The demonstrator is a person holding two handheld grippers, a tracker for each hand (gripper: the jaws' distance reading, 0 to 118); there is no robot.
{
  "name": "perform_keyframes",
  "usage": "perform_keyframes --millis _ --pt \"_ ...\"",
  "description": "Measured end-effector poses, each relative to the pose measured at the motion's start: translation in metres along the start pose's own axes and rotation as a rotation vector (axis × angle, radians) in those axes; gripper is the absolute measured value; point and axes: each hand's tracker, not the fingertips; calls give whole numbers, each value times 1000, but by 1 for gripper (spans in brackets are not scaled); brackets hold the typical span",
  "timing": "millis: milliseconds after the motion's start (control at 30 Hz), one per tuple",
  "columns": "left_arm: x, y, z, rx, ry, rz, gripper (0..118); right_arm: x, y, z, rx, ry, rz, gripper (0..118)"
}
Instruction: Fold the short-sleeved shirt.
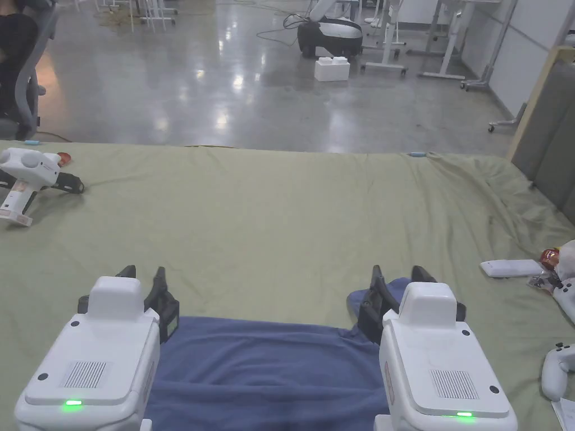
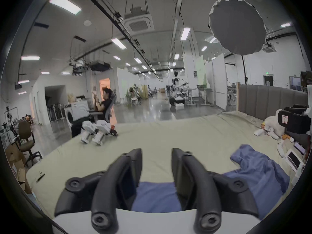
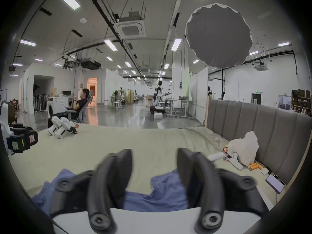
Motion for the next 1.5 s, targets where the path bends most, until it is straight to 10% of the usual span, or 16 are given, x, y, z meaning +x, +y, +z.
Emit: perform_keyframes --millis 100,333,800,967,1167,1300,1400,1500 --pt "-6 3 5 44 31 15 8 -3 5 0 21 -35 -5 1" --pt "-22 -6 -3 25 18 34 0 -2 4 -7 31 -22 4 1" --pt "-84 -91 -156 -560 -97 161 1 20 -34 -37 -135 -29 -5 1" --pt "-81 -102 -196 -723 -137 151 63 31 -49 -46 -194 -48 4 1" --pt "-61 -118 -221 -848 -101 57 72 44 -63 -51 -257 -75 -14 1" --pt "-54 -108 -217 -828 -86 37 55 56 -73 -57 -302 -80 -18 1" --pt "-43 -104 -209 -768 -124 -17 10 68 -78 -66 -342 -100 -13 1" --pt "-40 -111 -207 -756 -116 -72 3 88 -82 -84 -444 -100 -11 7"
